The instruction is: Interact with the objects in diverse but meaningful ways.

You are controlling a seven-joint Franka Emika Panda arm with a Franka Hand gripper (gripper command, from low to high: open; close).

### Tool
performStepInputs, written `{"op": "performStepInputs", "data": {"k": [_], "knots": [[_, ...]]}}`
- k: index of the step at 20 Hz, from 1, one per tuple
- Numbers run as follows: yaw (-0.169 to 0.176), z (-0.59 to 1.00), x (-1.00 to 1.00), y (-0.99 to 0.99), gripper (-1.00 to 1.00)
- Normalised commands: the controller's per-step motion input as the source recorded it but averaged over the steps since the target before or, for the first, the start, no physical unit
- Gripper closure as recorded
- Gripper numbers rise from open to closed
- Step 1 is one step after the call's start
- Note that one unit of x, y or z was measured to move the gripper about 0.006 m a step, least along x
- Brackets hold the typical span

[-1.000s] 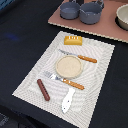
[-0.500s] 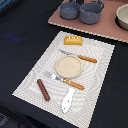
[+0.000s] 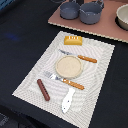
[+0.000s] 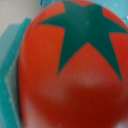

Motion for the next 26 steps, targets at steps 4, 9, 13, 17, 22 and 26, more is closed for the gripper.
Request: {"op": "performStepInputs", "data": {"k": [4, 9, 13, 17, 22, 26], "knots": [[0.002, -0.33, 0.00, 0.12, 1.00], [0.011, -0.28, 0.00, 0.15, -1.00], [0.004, -0.13, 0.02, 0.15, -1.00], [-0.006, 0.79, 0.08, 0.07, -1.00], [-0.035, 1.00, 0.02, 0.01, -1.00], [-0.082, 1.00, 0.12, -0.10, -1.00]]}}
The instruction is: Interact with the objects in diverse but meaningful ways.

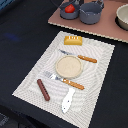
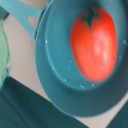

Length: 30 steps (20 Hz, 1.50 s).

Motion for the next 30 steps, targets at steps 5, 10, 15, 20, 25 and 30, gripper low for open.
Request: {"op": "performStepInputs", "data": {"k": [5, 10, 15, 20, 25, 30], "knots": [[-0.123, 0.83, 0.40, -0.44, -1.00], [-0.125, 0.43, 0.57, -0.53, -1.00], [-0.074, 0.05, 0.42, -0.68, -1.00], [-0.060, 0.00, 0.35, -0.79, -1.00], [-0.050, 0.00, 0.36, -0.80, -1.00], [-0.052, 0.00, 0.36, -0.79, -1.00]]}}
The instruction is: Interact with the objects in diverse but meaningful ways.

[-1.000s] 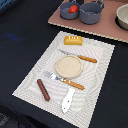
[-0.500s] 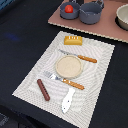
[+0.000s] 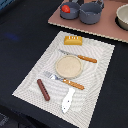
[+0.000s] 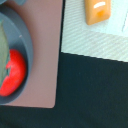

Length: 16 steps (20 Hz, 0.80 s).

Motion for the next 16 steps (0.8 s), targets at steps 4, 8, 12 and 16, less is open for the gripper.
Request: {"op": "performStepInputs", "data": {"k": [4, 8, 12, 16], "knots": [[-0.051, 0.00, 0.39, -0.79, -1.00], [-0.050, 0.00, 0.36, -0.80, -1.00], [-0.048, 0.00, 0.33, -0.81, -1.00], [-0.051, 0.00, 0.38, -0.80, -1.00]]}}
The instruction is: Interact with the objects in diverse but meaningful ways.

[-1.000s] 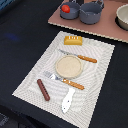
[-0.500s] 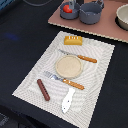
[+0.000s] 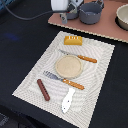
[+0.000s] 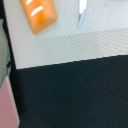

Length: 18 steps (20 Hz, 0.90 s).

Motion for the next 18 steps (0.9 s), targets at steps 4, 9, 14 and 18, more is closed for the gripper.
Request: {"op": "performStepInputs", "data": {"k": [4, 9, 14, 18], "knots": [[-0.057, 0.00, 0.38, -0.78, -1.00], [-0.062, -0.01, 0.32, -0.78, -1.00], [-0.053, -0.02, 0.29, -0.75, -1.00], [-0.052, -0.06, 0.25, -0.74, -1.00]]}}
